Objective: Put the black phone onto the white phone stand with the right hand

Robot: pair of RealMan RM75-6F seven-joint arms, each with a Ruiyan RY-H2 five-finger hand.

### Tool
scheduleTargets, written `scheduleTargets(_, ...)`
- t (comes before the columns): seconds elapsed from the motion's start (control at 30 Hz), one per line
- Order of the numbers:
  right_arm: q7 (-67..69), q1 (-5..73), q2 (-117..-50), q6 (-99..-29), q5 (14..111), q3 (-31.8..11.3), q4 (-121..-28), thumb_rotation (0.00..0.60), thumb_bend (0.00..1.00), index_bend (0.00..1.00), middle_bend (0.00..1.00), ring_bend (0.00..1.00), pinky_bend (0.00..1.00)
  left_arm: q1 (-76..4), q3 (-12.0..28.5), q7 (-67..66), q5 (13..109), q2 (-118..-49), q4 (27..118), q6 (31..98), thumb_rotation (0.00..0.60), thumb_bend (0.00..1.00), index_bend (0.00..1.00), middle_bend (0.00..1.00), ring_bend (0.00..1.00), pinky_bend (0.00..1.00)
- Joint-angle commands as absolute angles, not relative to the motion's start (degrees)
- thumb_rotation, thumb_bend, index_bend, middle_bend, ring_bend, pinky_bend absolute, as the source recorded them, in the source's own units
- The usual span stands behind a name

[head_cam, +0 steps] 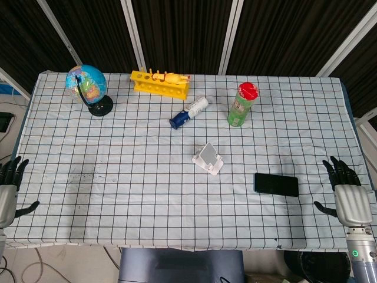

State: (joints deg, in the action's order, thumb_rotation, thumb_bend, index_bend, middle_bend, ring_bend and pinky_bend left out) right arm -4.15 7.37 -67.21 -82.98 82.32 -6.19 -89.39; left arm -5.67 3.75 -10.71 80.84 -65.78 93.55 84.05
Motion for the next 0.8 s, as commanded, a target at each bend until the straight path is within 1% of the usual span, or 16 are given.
scheduleTargets(0.03,-4.1,7.3,-67.2,-83.0,82.4,-6.2,-89.4,0.6,0.1,0.0,0.0,0.0,0.14,-5.7,3.8,-10.7,80.8,-65.8,93.5,84.0,0.6,0.0,0.0,0.0,0.0,0.0)
scheduleTargets(0.37,-3.5,7.0,-66.4,-83.3,82.6,-6.0,-90.4,0.6,0.08,0.0,0.0,0.0,0.14,-6.1,3.8,-11.2,80.8,-66.0,93.8,83.4,0.6,0.0,0.0,0.0,0.0,0.0)
scheduleTargets(0.53,-7.1,8.0,-65.8,-81.7,82.4,-6.0,-92.9,0.6,0.09,0.0,0.0,0.0,0.14,-6.2,3.9,-10.8,80.3,-65.9,94.0,83.2,0.6,0.0,0.0,0.0,0.0,0.0)
scheduleTargets(0.67,-10.2,9.0,-65.3,-79.4,80.8,-6.2,-96.2,0.6,0.1,0.02,0.05,0.0,0.14,-6.2,3.9,-10.8,80.2,-65.8,94.1,83.0,0.6,0.0,0.0,0.0,0.0,0.0)
scheduleTargets(0.73,-12.0,9.7,-65.0,-77.9,79.5,-6.3,-98.1,0.6,0.12,0.06,0.08,0.0,0.14,-6.2,3.9,-10.7,80.2,-65.7,94.1,83.0,0.6,0.0,0.0,0.0,0.0,0.0)
scheduleTargets(0.8,-14.2,10.7,-64.9,-75.9,77.4,-6.7,-100.6,0.6,0.12,0.09,0.11,0.0,0.14,-6.2,3.9,-10.6,80.2,-65.7,94.1,83.0,0.6,0.0,0.0,0.0,0.0,0.0)
